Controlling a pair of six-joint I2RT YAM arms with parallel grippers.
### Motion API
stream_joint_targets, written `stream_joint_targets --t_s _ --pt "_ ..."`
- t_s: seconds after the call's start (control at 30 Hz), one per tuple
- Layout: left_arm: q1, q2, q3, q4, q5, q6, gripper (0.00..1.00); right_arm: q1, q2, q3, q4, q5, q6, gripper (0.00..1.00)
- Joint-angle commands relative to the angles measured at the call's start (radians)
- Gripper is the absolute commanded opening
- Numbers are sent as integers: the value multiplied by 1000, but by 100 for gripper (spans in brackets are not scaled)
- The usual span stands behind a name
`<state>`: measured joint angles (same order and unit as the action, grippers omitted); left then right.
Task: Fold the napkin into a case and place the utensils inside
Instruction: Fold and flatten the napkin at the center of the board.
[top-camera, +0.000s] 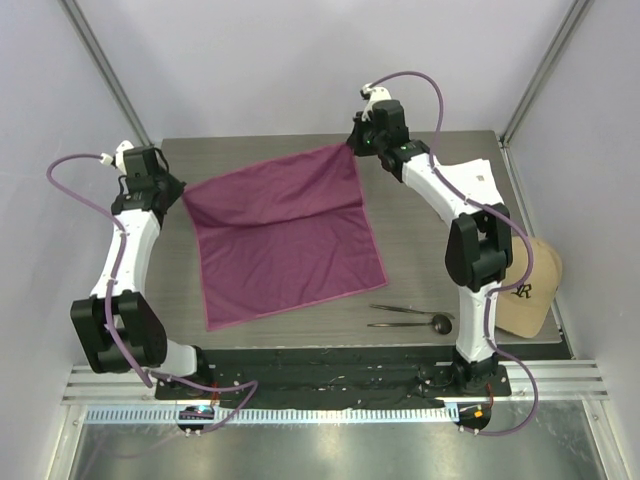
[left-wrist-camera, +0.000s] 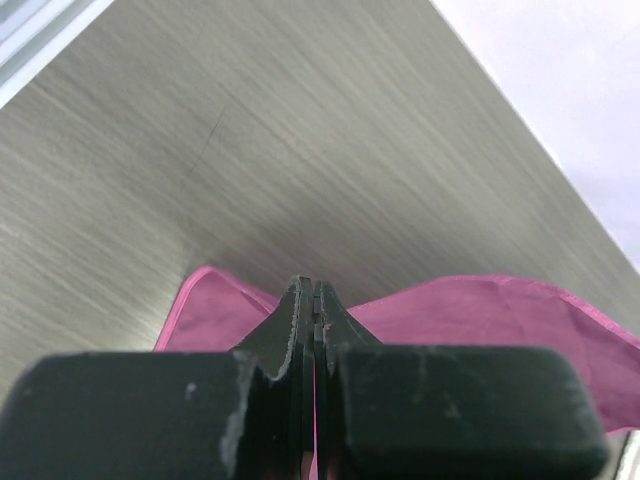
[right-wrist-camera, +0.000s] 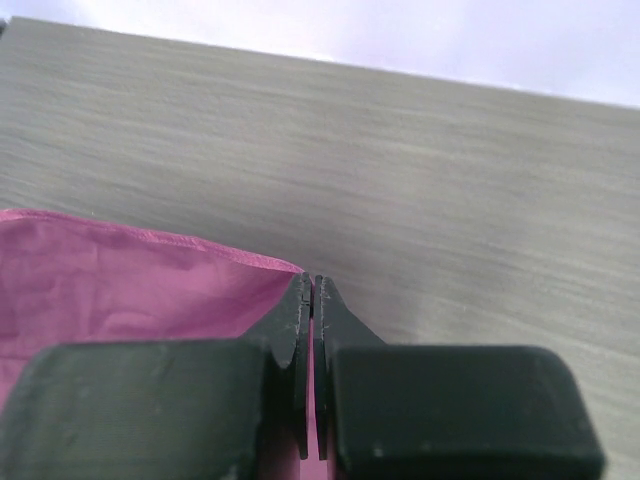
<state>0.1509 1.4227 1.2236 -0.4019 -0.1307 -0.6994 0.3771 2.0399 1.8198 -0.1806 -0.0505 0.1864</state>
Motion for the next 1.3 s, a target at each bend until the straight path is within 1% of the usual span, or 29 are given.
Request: stream_joint_targets --t_s 0.0,0.1,0.2,0.3,0.33,0.47,0.6,0.63,0.7,0.8,0.83,0.97,1.1,1.13,1.27 --pt "7 -5 51 68 -1 -18 0 -14 25 82 20 -11 -28 1" --pt "9 -27 30 49 0 -37 0 -14 6 75 10 -18 -34 1" --pt "7 -48 10 6 -6 -54 0 -17 -27 21 -5 -37 -24 1" --pt "7 -80 -15 -47 -9 -81 0 -15 -99 -80 -11 -46 22 1" --pt "7 -100 -36 -58 -9 -89 0 -17 -143 -143 -11 -48 36 1" --pt "7 -169 -104 -112 8 -106 0 -15 -246 -281 -11 -48 119 1" --pt "9 -249 -212 -143 68 -136 0 -15 -349 -407 -39 -46 146 1" --pt "7 -263 -229 -150 72 -158 0 -15 -369 -454 -57 -43 150 1" --pt "9 -297 -265 -182 85 -173 0 -15 -424 -499 -74 -46 160 1" --pt "7 -317 -334 -236 91 -207 0 -15 -492 -606 -86 -92 182 1" --pt "7 -318 -345 -242 94 -213 0 -14 -509 -666 -86 -116 189 1" --pt "7 -323 -366 -299 60 -210 0 -15 -589 -835 -43 -127 203 1" --pt "7 -334 -404 -307 82 -218 0 -14 -609 -912 -45 -107 186 1" --pt "7 -328 -407 -331 79 -219 0 -14 -610 -925 -45 -107 186 1" --pt "7 -329 -432 -365 69 -218 0 -14 -616 -945 -46 -109 180 1"
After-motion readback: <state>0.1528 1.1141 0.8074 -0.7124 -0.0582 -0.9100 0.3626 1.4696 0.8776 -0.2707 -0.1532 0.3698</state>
